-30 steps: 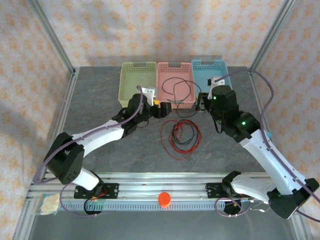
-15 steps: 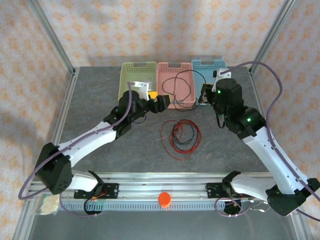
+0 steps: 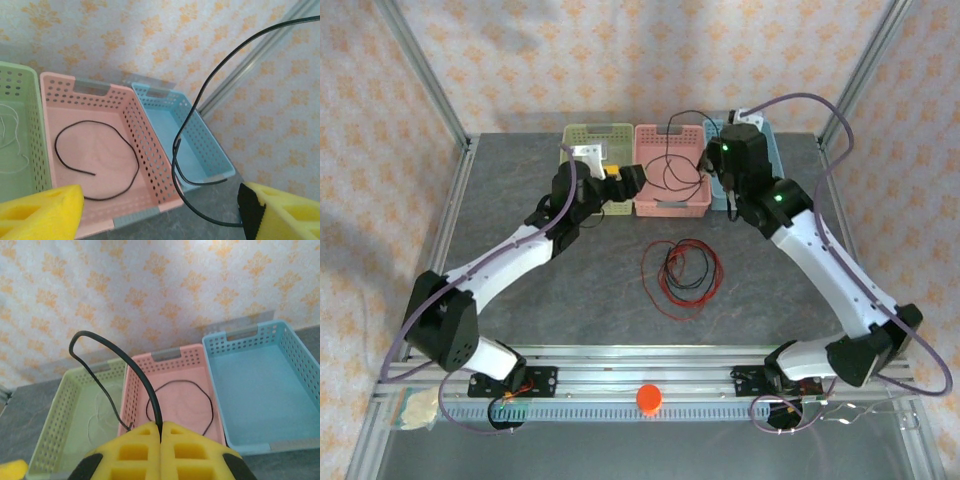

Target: Untangle the cables

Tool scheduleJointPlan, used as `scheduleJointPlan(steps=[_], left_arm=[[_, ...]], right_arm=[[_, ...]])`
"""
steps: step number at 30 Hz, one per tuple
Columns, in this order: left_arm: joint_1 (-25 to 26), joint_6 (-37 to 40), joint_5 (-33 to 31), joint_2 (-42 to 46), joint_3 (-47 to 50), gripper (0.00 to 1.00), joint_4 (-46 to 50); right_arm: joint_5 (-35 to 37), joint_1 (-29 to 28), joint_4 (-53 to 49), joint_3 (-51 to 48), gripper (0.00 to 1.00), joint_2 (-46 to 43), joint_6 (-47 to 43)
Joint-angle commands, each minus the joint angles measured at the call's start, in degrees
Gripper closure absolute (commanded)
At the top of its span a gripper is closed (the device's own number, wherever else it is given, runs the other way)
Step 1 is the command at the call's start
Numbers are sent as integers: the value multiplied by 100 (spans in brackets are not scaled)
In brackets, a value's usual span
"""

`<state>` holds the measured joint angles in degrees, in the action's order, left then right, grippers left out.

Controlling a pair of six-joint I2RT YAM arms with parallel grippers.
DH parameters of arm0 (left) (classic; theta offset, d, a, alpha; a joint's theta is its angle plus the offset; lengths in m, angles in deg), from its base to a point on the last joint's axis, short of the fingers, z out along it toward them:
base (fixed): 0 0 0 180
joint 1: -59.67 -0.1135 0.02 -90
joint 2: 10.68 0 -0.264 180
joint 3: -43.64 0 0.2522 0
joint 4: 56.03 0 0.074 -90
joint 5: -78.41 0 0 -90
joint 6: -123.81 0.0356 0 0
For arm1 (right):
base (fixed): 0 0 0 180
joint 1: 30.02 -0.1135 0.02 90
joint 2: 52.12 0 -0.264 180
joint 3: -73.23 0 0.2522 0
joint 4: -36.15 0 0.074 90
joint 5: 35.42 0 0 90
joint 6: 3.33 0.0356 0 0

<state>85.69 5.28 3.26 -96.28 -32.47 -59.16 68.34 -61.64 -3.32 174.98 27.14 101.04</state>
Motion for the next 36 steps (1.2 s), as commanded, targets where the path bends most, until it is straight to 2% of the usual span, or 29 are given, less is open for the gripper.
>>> scheduleJointPlan(steps=[1,5,8,14,20,27,33,36], left_arm=[[-225,-258,229,-350,-476,18,84],[-298,-155,-63,-826,-1097,16,547],[-350,-122,-45,-1179,-1495,16,710],[-523,-248,257,-1817,-2024,16,848],[-583,-232,220,-2276,-2379,16,1067],[-572,-259,284,-2902,-2752,14,1621],[-554,-471,93,-2864,-2505,14,1617],[-524,-350,-34,-2814,-2436,14,1767]], right_arm=[[206,138,367,395,100,427,86],[-283,400,551,832,100,1130,106],[-681,589,599,1236,100,1703,198],[-778,683,693,2002,100,2855,135],[-1111,707,618,2766,100,3884,233],[-1191,796,-189,3553,100,5088,782],[-1103,901,-468,3576,100,5522,1022],[-1087,962,-550,3550,93,5573,1049]])
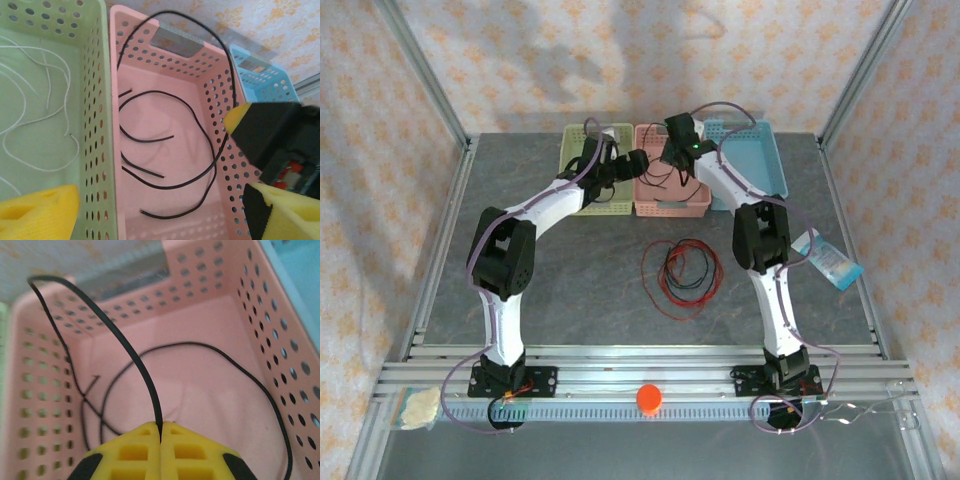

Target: Untangle the cables

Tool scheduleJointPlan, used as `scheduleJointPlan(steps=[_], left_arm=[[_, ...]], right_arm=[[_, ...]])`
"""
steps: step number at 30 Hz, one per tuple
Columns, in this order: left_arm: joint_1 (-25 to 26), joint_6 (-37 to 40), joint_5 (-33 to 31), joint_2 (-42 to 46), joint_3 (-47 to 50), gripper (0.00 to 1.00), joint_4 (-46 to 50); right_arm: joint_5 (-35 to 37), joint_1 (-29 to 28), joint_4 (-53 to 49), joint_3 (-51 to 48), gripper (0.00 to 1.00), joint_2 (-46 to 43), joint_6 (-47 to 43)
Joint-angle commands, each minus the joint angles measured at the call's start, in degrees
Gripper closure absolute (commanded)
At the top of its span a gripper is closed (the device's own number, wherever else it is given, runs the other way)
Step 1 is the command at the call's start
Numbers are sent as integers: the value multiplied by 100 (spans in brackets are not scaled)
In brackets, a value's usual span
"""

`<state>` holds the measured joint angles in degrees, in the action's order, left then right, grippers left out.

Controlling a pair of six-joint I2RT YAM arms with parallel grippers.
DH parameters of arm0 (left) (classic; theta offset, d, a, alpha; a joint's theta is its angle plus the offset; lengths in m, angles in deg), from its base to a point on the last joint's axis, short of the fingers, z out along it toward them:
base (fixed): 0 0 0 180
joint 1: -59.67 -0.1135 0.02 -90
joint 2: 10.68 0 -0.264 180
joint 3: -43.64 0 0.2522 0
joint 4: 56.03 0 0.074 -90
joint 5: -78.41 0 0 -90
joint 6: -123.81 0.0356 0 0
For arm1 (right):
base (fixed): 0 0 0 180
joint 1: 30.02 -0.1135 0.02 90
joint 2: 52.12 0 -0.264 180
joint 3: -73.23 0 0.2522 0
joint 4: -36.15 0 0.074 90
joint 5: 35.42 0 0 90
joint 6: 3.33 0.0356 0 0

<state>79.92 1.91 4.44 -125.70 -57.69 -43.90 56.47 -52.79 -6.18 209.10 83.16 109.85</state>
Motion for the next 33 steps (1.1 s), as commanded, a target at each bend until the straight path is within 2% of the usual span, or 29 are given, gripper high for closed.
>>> scheduleJointPlan(steps=[1,9,11,15,23,28,33], left_arm=[[64,65,-176,153,99,14,301],[93,439,-441,398,386,15,444],[108,581,-508,477,425,15,505],[232,890,-685,843,618,16,539],[747,1123,-1032,1578,1281,16,607],[1062,1010,-1011,2086,2100,16,320],[1251,868,-786,2408,2804,15,79]], right_arm=[[105,91,-279,127,89,-31,156],[-98,147,-201,25,70,-216,76],[-119,148,-224,30,69,-288,49],[-92,142,-226,-183,74,-617,-62],[-279,-14,718,-2223,76,-2221,-362],[-235,-237,1127,-3632,76,-3271,-443],[-195,-494,1116,-4640,79,-3980,-283]])
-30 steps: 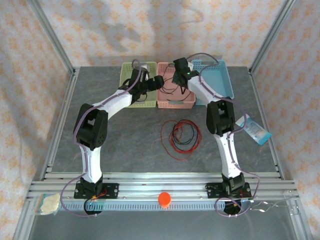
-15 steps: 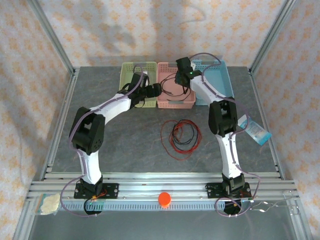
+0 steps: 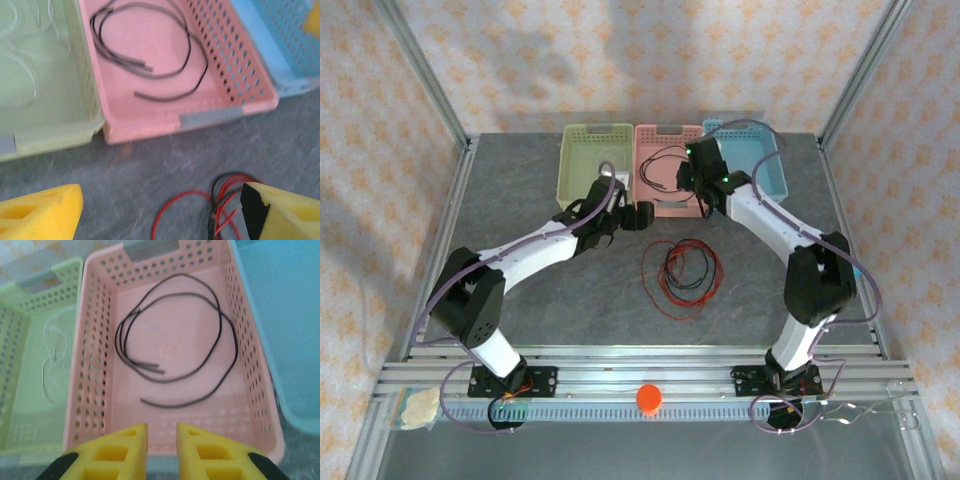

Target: Untangle the cables

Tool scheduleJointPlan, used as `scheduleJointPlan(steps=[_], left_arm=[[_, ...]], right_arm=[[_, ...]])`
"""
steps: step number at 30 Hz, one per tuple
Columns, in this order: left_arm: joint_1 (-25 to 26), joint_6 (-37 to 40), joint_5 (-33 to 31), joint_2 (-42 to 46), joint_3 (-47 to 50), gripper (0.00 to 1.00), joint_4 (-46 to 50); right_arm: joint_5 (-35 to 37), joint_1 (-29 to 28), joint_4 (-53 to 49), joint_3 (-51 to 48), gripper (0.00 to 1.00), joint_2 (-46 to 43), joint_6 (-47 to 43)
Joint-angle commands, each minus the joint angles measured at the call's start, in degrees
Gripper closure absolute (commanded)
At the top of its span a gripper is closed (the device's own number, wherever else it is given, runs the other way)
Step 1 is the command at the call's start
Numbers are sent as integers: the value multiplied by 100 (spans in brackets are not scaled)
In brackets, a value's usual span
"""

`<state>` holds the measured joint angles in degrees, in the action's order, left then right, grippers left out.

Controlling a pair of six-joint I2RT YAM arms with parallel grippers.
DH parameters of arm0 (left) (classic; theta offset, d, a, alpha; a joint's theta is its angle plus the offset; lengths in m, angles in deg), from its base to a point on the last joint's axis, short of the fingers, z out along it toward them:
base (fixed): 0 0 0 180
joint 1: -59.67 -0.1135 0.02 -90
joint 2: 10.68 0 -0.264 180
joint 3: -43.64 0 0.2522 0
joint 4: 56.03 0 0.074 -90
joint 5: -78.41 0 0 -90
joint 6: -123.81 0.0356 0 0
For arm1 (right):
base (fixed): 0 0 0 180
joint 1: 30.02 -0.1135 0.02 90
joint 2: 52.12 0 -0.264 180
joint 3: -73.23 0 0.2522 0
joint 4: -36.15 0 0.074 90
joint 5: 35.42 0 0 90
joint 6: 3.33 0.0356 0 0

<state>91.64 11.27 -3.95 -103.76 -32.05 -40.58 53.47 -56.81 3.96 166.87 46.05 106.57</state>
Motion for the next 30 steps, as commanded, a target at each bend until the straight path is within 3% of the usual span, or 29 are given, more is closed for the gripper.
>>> scheduleJointPlan(steps=[1,9,16,24,30], left_arm=[[132,-98,53,248,333,15,-265],[651,-681,41,536,1235,18,-689],[728,-1637,463,825,2191,20,-1490],[691,-2259,144,1709,3120,21,-1879],[113,-2606,12,2614,3868,23,-1968]], right_arm=[[97,-144,89,-600,79,-395,85],[321,-485,-514,-1873,79,-1288,592],[-99,-720,-610,-2665,78,-1893,1146],[262,-1741,-512,-2073,78,-1007,1755],[512,-2396,-651,-1391,78,-24,1825]])
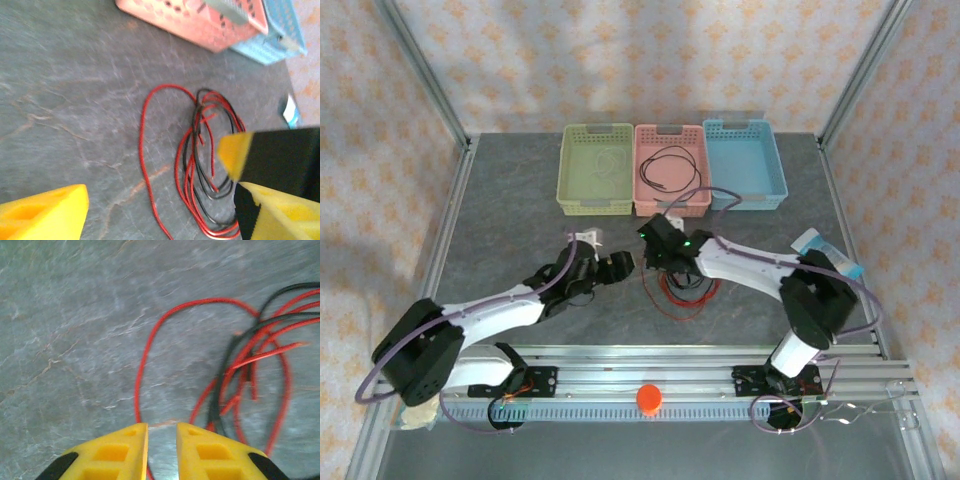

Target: Untangle the cables

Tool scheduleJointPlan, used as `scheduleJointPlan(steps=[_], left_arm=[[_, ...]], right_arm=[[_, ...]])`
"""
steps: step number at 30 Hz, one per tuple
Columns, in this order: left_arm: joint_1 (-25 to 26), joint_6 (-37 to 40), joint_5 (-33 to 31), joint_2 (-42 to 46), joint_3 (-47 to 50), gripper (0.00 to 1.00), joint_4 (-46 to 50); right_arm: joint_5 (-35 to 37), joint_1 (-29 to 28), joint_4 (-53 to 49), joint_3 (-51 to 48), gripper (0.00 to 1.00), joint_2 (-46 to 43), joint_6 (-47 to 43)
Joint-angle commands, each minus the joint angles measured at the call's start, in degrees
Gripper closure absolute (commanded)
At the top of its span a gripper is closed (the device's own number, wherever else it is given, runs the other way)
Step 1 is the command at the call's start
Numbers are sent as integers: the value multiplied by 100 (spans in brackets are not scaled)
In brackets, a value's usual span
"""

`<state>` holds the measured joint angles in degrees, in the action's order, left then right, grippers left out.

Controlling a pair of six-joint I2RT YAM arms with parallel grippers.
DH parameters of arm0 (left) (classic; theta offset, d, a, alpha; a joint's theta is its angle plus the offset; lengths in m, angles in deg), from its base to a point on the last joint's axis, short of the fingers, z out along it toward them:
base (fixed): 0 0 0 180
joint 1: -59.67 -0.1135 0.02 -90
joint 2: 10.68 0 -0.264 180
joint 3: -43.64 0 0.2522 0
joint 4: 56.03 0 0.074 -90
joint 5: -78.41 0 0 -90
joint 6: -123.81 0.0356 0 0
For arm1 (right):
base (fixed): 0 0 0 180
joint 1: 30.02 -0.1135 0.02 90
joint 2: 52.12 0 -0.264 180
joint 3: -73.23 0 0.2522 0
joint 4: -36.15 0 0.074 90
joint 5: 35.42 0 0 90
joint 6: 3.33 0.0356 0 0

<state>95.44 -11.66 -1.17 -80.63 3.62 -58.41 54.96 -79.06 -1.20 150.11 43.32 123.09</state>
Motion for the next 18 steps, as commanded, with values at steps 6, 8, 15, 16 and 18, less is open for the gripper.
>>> scheduleJointPlan(steps=[6,8,15,16,18], left_arm=[[-1176,-559,-92,1283,999,23,-93],[-1392,-514,68,1397,1053,23,-24],[-1494,-454,189,1444,1096,23,7],[-1494,-460,197,1408,1097,23,-26],[-1494,-471,223,1335,1106,23,-108]], right_arm=[[351,-382,-329,717,77,939,155],[309,-395,-356,805,76,1098,154],[340,-406,-605,1063,75,1480,78],[340,-409,-620,1073,75,1511,75],[301,-409,-612,1077,75,1572,50]])
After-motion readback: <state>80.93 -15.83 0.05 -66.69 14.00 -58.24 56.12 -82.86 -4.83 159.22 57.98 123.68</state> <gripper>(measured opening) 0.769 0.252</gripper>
